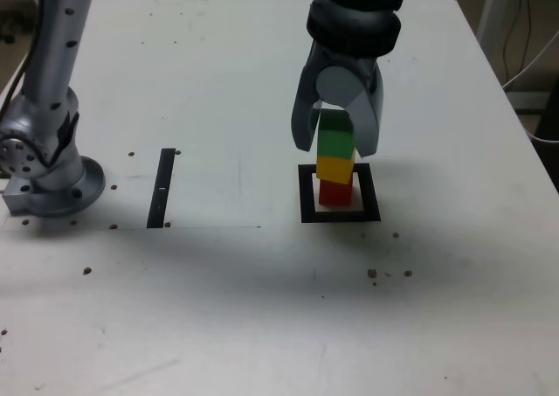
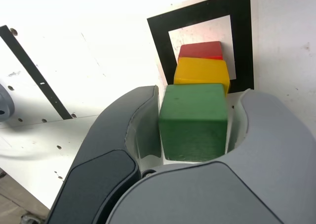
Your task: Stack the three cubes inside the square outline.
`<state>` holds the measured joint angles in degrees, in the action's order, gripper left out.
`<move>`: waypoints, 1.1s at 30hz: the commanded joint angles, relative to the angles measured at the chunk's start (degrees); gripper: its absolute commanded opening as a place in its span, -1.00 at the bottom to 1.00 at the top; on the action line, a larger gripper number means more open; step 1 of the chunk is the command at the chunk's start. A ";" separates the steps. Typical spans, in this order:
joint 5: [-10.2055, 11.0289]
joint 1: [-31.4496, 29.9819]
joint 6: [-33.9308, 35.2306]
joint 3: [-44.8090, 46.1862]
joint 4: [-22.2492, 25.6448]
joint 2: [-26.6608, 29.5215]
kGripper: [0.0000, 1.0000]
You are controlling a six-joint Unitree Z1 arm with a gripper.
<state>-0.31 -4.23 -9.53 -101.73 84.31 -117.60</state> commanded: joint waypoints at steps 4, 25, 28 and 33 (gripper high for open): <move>-0.45 0.10 0.27 0.39 -0.08 0.24 0.94; 3.66 -3.98 4.95 9.64 -1.98 19.16 0.99; 3.28 -4.31 5.20 10.23 -0.41 20.96 0.99; 4.65 -3.91 5.52 15.39 0.93 25.55 0.99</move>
<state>4.03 -8.46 -4.20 -88.08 85.18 -94.13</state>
